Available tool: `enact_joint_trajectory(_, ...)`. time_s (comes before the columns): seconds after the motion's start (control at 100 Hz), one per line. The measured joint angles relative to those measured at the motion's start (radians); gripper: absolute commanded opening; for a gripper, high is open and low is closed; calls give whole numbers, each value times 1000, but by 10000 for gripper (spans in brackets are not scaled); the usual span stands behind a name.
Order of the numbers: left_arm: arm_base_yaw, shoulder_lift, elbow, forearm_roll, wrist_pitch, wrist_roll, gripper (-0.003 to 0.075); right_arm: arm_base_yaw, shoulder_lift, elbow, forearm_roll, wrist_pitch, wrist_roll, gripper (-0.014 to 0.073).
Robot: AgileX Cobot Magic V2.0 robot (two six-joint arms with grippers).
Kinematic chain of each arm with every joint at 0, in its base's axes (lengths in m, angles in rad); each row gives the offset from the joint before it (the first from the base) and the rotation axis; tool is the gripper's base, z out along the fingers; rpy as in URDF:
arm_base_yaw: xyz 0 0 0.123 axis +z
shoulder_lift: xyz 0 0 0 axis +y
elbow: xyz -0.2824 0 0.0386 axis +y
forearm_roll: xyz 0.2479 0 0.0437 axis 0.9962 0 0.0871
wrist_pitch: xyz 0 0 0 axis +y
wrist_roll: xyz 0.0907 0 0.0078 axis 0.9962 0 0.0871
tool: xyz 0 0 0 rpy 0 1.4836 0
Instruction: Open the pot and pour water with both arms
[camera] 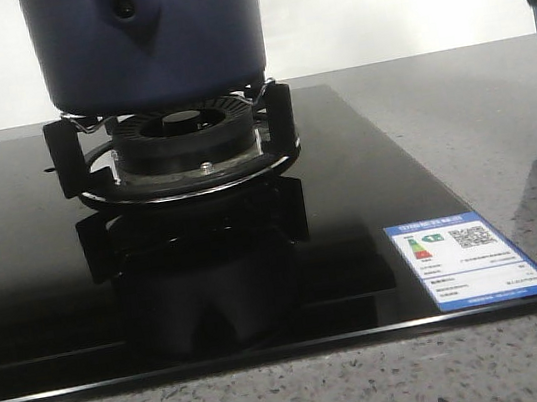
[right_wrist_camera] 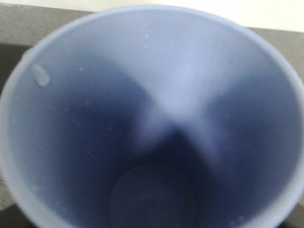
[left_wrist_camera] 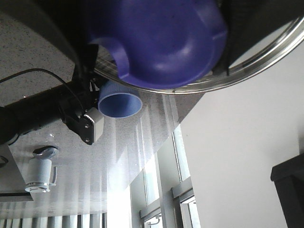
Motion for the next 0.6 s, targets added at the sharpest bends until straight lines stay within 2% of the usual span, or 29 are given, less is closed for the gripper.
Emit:
enact_joint_trajectory(0.15, 0, 29, 0, 2, 6, 0, 347, 2, 0, 37, 9, -38, 0, 350)
enact_joint_trajectory(0.37, 0, 46, 0, 2, 6, 0, 347, 4, -2, 37, 17, -45, 0, 644)
enact_joint_trajectory(0.6, 0, 46, 0, 2, 17, 0, 347, 4, -4, 37, 45, -47, 0, 655)
